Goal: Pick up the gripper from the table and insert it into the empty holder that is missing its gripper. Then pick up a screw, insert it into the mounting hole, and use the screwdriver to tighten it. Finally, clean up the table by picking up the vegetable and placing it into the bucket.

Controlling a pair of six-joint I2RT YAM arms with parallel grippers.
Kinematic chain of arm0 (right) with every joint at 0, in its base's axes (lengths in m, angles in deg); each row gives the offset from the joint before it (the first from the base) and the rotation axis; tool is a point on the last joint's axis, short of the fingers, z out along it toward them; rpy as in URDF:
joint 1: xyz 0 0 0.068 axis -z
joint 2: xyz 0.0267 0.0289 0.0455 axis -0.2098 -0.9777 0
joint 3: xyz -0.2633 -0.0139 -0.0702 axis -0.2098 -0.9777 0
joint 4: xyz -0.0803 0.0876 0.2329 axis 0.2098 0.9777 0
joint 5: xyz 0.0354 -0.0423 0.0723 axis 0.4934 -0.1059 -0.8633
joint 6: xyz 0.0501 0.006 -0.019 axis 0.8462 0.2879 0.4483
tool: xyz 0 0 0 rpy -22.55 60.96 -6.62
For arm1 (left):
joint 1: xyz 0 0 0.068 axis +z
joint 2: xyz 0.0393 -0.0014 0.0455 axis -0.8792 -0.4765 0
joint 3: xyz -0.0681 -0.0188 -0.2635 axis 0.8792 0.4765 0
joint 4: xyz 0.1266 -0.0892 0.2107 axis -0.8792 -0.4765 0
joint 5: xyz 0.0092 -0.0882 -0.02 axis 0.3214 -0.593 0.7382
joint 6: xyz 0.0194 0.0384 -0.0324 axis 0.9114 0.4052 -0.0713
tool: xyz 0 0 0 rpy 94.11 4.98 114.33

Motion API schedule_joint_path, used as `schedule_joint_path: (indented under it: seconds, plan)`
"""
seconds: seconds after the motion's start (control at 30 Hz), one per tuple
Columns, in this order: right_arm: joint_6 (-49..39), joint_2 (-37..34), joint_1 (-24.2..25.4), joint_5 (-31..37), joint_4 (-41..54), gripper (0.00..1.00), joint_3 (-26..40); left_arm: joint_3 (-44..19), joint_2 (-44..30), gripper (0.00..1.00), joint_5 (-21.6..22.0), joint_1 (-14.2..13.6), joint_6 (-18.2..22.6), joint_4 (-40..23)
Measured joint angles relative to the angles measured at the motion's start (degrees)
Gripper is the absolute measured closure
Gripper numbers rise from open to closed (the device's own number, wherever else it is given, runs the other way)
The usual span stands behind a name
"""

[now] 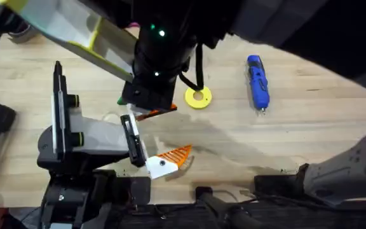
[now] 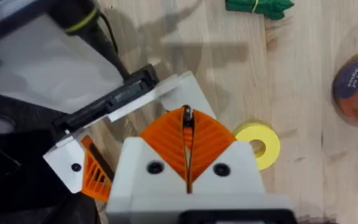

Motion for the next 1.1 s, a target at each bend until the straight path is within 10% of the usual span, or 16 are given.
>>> schedule_joint_path:
  seconds: [1.1]
  plan:
    - [0.00, 0.00, -0.16, -0.02, -0.06, 0.996, -0.94, 0.00, -0.01, 0.015, 0.00, 0.00, 0.00, -0.01]
